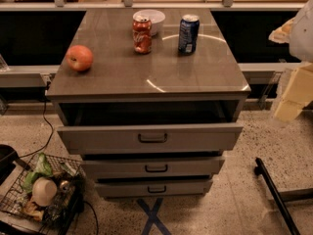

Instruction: Open top drawer

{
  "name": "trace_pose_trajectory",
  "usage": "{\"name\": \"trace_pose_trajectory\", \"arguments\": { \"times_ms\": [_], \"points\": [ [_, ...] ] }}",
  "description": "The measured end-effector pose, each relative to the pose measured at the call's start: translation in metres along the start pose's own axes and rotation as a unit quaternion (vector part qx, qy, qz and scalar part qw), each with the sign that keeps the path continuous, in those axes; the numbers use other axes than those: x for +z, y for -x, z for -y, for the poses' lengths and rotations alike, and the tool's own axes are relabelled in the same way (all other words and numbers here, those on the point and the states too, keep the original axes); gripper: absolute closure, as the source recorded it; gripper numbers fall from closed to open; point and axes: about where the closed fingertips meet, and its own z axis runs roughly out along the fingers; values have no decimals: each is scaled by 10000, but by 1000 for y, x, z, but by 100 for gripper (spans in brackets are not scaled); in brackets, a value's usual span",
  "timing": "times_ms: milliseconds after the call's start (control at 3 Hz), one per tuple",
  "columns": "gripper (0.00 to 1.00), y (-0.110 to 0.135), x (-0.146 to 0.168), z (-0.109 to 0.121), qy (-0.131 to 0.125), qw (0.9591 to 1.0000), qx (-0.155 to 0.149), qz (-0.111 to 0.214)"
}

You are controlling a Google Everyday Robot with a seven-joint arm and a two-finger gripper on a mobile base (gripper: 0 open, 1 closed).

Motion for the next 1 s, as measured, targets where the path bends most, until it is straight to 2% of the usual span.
{"name": "trace_pose_trajectory", "arguments": {
  "times_ms": [333,667,1000],
  "points": [
    [0,2,2,-1,-12,10000,-12,4],
    [0,13,26,-16,74,9999,-126,57],
    [0,32,56,-31,113,9988,-470,-11]
  ]
}}
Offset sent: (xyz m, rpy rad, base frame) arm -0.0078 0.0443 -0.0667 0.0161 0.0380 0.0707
